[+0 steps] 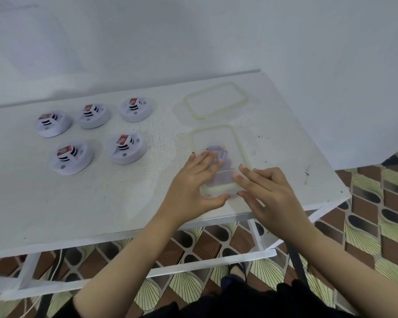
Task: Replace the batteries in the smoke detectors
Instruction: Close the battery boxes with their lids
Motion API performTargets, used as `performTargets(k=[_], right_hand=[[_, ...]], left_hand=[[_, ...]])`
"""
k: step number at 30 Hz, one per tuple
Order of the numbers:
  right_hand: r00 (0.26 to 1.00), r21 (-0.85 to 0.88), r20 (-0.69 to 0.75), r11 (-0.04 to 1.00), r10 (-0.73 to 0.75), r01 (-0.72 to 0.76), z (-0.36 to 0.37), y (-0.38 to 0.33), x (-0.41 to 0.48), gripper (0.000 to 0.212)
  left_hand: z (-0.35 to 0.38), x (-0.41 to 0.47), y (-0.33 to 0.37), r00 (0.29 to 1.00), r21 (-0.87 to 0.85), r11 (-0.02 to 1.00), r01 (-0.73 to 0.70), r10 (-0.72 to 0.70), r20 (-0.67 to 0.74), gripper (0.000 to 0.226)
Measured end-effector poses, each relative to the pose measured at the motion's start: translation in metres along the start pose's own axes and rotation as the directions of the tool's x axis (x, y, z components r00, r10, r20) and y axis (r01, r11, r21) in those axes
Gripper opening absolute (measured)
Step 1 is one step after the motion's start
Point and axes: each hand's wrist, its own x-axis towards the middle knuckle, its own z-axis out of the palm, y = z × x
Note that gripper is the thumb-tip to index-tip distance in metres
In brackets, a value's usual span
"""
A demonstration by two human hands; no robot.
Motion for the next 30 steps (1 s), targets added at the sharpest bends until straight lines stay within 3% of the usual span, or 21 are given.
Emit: performTargets(k=[3,6,10,12,14,16,20,23,26,30], right_hand=[[0.999,-0.02,-0.044,1.0,-0.009,0.008,0.006,0.001,-0.002,0.03],[1.0,0.005,-0.026,1.0,-0.008,0.009,0.005,0.003,-0.003,0.032],[0.999,0.071,0.045,0.997,0.03,-0.034,0.0,0.017,0.001,0.033],[0.984,0.117,0.059,0.978,0.167,-0.173,-0.002,0.019,0.0,0.039],[0.917,0.253,0.072,0.883,0.391,-0.396,-0.007,0.012,-0.001,0.041],[0.806,0.396,0.153,0.712,0.572,-0.581,-0.011,0.0,0.003,0.042],[0.628,0.513,0.294,0.435,0.721,-0.74,-0.015,-0.002,0.016,0.055],[0.566,0.556,0.317,0.334,0.761,-0.761,-0.017,0.008,0.029,0.034],[0.583,0.512,0.291,0.392,0.759,-0.765,-0.014,0.026,0.039,0.02],[0.616,0.451,0.295,0.462,0.731,-0.764,-0.006,0.049,0.054,0.03]], left_hand=[[0.007,0.0,-0.002,0.993,0.137,0.987,-0.083,0.093,-0.07,0.06],[0.002,-0.001,-0.005,0.996,0.08,0.994,-0.072,0.076,-0.041,0.061],[-0.011,0.003,-0.005,0.994,-0.067,0.997,0.05,-0.056,-0.093,0.052],[-0.017,0.01,-0.005,0.956,-0.134,0.963,0.233,-0.252,-0.153,0.042],[-0.023,0.016,-0.009,0.858,-0.254,0.846,0.469,-0.504,-0.096,0.045],[-0.031,0.022,-0.014,0.771,-0.425,0.681,0.597,-0.632,0.071,0.061],[-0.035,0.029,-0.018,0.765,-0.504,0.609,0.613,-0.617,0.184,0.067],[-0.034,0.031,-0.02,0.718,-0.489,0.582,0.65,-0.682,0.142,0.053],[-0.032,0.033,-0.02,0.702,-0.429,0.596,0.679,-0.699,0.141,0.044],[-0.026,0.034,-0.012,0.731,-0.445,0.616,0.65,-0.667,0.145,0.028]])
